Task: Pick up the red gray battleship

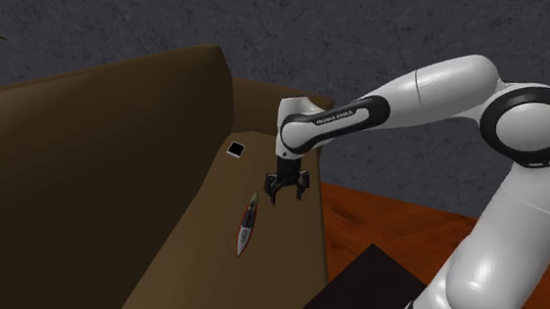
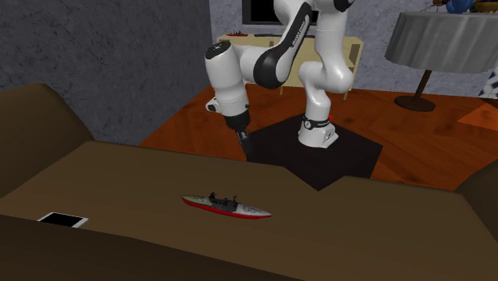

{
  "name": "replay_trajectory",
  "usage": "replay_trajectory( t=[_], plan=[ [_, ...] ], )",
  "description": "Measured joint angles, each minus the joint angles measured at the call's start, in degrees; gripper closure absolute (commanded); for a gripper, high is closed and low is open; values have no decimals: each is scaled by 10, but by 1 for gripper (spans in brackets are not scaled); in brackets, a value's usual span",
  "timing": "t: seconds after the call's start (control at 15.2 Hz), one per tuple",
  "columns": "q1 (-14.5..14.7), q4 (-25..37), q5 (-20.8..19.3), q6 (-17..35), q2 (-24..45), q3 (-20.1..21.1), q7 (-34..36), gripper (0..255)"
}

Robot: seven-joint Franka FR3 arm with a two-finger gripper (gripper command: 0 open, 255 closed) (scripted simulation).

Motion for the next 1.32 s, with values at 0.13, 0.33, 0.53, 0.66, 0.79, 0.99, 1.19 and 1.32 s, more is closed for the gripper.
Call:
replay_trajectory(
  t=[0.13,0.33,0.53,0.66,0.79,0.99,1.19,1.32],
  plan=[
    [3,31,-3,10,41,1,12,0],
    [13,91,-8,19,109,4,39,0],
    [19,158,-15,25,183,0,53,0],
    [25,202,-18,24,226,-1,65,0],
    [28,237,-20,25,261,-3,72,0],
    [30,249,-22,37,285,-5,74,0],
    [31,248,-23,54,301,-6,74,0],
    [31,250,-23,59,308,-6,75,0]
  ],
)
